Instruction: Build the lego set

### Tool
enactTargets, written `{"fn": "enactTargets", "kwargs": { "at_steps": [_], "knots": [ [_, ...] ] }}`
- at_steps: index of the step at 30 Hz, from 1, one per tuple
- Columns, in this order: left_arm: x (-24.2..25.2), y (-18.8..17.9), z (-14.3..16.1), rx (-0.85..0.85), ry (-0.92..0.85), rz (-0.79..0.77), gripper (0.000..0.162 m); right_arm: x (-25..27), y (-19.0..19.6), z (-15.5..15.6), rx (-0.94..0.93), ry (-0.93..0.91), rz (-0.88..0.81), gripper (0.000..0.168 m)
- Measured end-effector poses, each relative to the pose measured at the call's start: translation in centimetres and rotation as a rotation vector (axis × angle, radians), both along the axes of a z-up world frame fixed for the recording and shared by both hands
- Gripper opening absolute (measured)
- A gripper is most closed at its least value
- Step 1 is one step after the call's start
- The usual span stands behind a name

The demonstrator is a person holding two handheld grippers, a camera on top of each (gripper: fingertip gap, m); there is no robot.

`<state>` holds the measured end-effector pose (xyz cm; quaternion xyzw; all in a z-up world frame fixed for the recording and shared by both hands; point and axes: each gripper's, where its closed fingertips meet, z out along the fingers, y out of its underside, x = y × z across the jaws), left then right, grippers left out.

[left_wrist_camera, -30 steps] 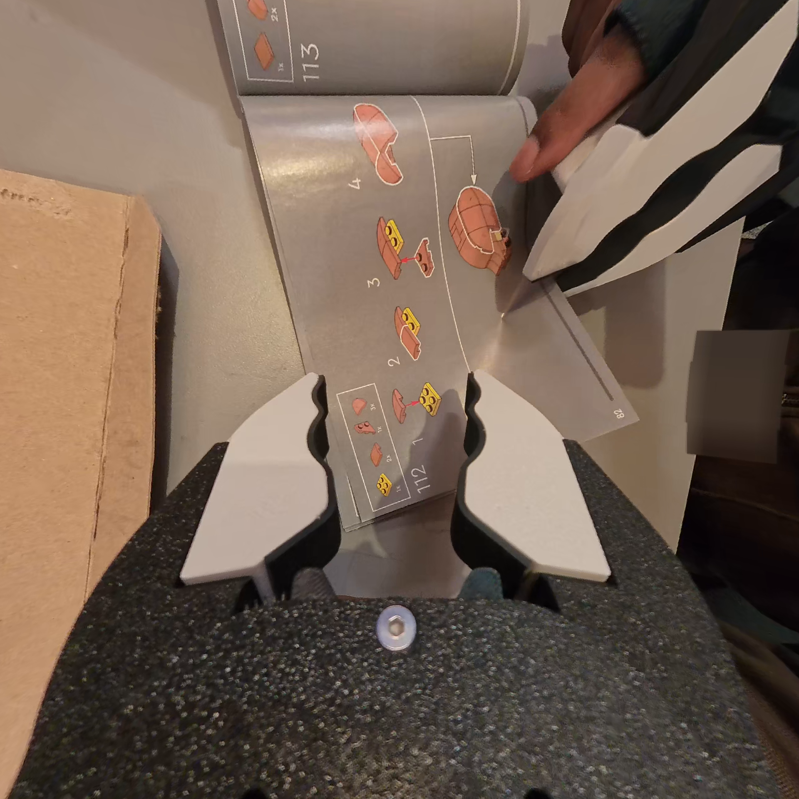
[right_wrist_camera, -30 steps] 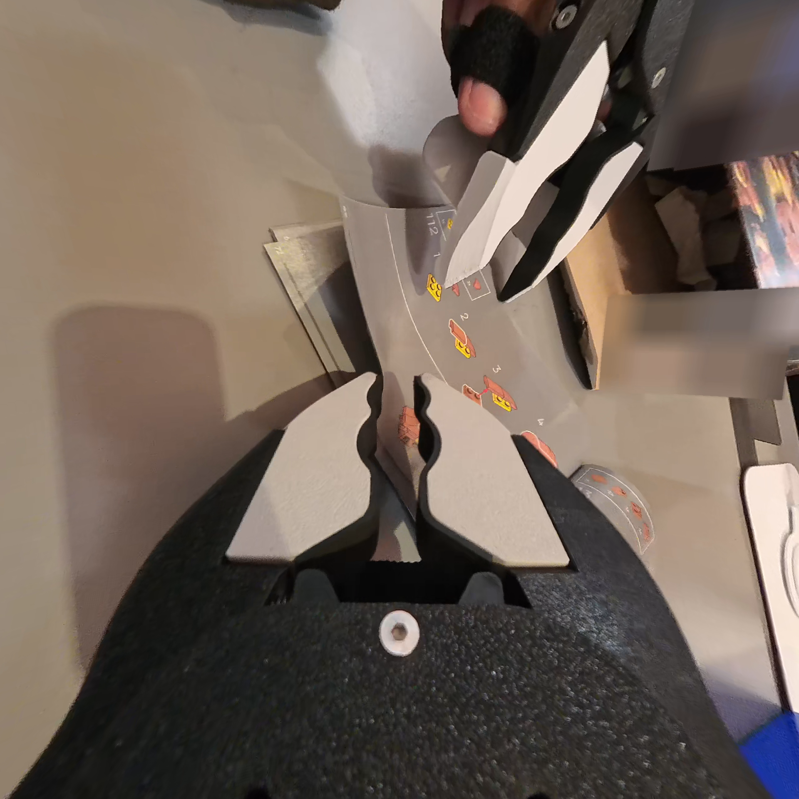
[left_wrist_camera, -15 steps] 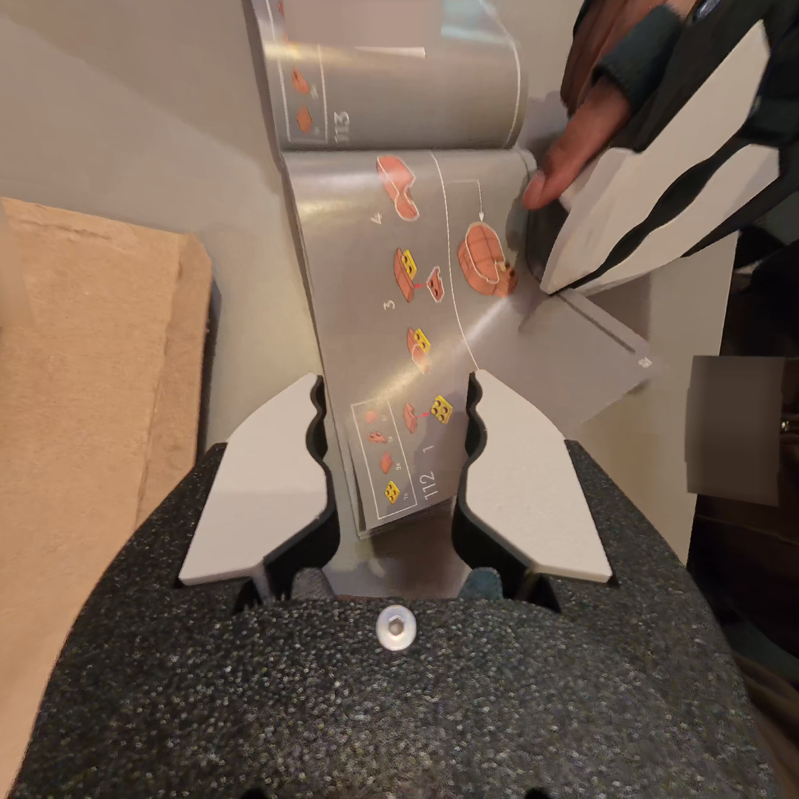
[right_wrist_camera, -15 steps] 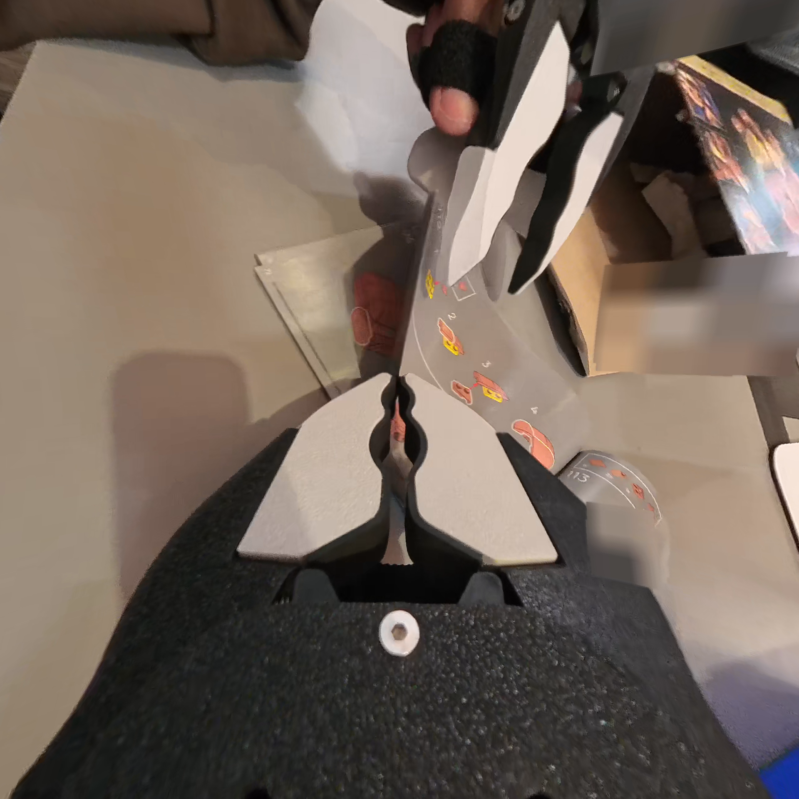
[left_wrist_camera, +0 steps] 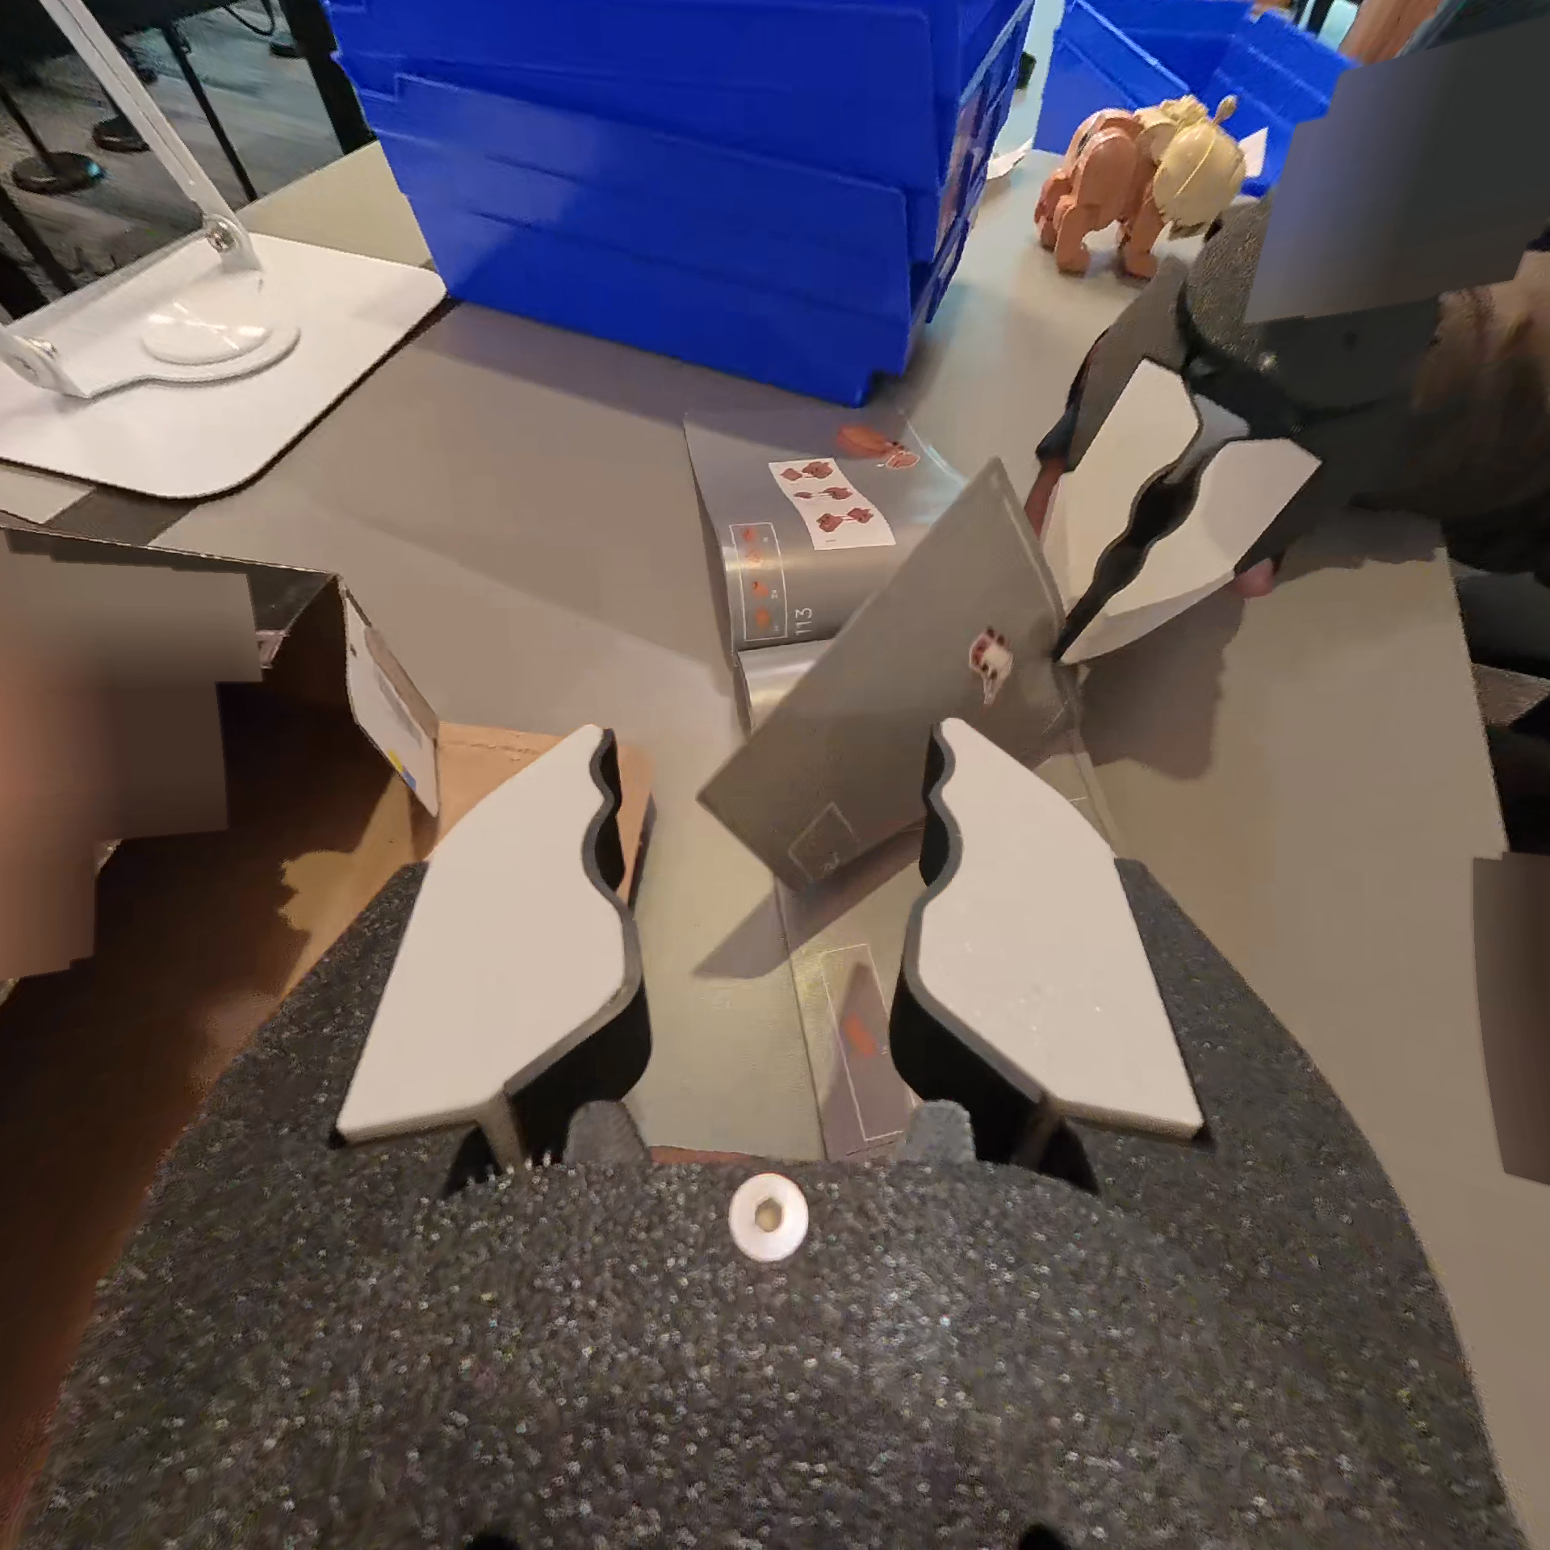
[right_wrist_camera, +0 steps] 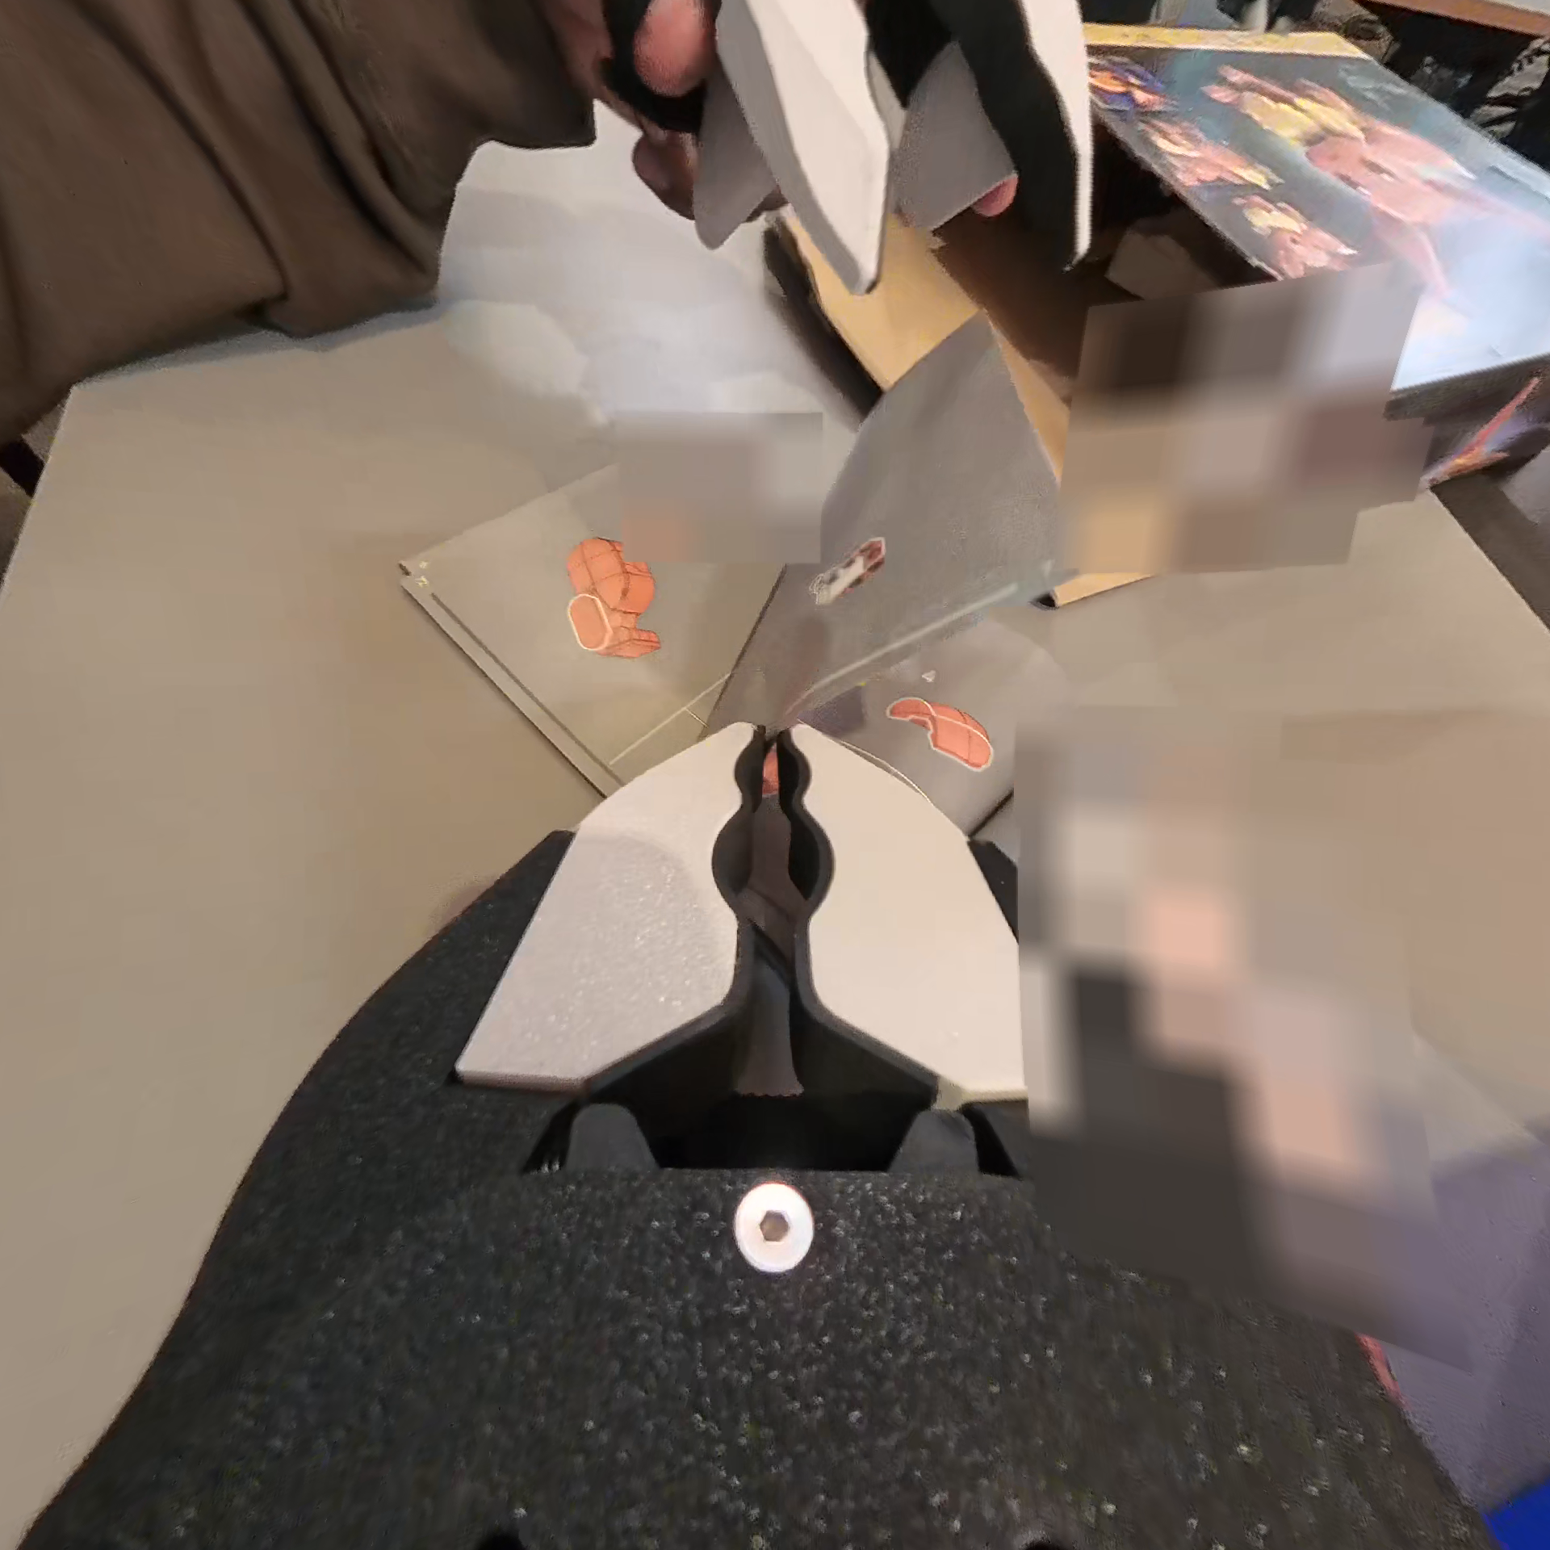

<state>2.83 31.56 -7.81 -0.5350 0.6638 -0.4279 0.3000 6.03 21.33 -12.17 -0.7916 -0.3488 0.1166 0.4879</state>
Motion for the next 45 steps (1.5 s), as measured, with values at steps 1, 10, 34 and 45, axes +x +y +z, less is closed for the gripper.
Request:
{"fn": "enactTargets", "kwargs": {
  "at_steps": [1, 10, 34, 45],
  "knots": [
    [0.1, 0.2, -0.1, 0.011, 0.003, 0.011, 0.07, 0.3, 0.0, 0.1, 0.0, 0.01, -0.007, 0.003],
    [0.2, 1.1, -1.8, -0.028, 0.071, 0.049, 0.072, 1.9, -0.1, 1.0, 0.023, 0.064, -0.035, 0.003],
    [2.1, -2.3, -1.1, -0.185, -0.037, -0.099, 0.032, 2.0, -0.5, 2.6, 0.085, 0.148, 0.011, 0.003],
    [2.4, -1.6, 0.7, -0.362, -0.132, -0.082, 0.005, 2.5, -0.9, 3.9, 0.081, 0.24, 0.028, 0.023]
  ]
}}
